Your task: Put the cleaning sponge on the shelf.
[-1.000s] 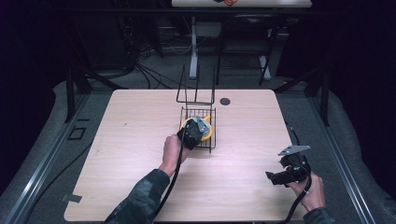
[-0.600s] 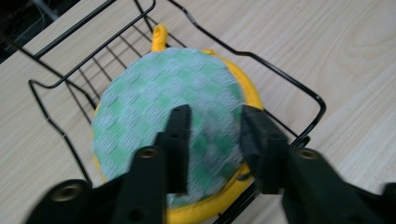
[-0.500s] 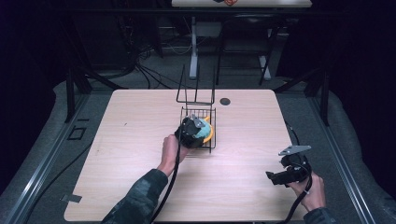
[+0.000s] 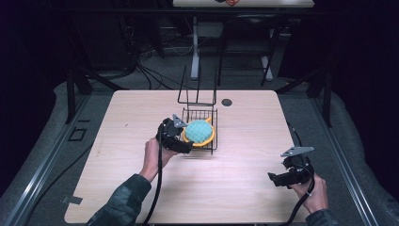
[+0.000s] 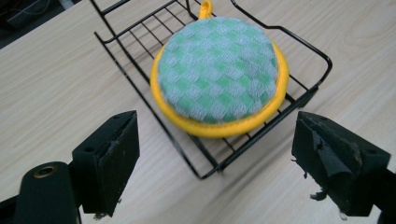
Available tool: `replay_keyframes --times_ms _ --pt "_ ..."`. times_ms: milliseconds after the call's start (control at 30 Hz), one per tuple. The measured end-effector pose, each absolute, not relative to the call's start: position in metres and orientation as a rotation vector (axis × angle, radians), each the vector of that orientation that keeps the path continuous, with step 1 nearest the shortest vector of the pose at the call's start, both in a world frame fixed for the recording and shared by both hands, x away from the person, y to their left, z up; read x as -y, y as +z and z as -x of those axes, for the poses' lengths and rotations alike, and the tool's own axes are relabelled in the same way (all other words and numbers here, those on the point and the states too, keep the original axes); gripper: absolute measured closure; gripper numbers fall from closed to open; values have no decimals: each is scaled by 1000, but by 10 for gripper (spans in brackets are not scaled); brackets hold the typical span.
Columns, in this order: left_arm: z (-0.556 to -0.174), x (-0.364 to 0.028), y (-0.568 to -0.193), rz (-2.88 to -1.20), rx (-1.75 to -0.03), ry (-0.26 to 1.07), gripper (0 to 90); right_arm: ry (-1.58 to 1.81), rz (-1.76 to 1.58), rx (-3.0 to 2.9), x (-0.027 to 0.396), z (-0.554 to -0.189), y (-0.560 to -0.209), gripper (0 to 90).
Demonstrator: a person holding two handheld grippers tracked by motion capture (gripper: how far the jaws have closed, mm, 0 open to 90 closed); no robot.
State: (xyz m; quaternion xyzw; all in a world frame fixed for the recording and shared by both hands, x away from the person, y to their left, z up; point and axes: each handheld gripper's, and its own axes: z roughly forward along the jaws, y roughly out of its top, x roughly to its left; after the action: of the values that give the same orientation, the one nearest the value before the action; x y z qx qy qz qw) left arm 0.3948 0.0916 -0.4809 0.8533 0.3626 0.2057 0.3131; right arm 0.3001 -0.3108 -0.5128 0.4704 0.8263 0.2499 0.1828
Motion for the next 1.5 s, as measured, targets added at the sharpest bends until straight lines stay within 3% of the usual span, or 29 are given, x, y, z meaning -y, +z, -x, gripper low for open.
replay_keyframes --times_ms 633,1133,1500 --pt "-350 -175 -464 -2189 -1117 566 6 727 -1330 -2321 310 -298 -507 60" --pt "-312 -234 -500 -2189 -1285 538 1 734 -1331 -2322 311 -298 -506 55" --pt "-308 -253 -521 -2215 -1329 500 1 693 -1344 -2340 312 -297 -516 56"
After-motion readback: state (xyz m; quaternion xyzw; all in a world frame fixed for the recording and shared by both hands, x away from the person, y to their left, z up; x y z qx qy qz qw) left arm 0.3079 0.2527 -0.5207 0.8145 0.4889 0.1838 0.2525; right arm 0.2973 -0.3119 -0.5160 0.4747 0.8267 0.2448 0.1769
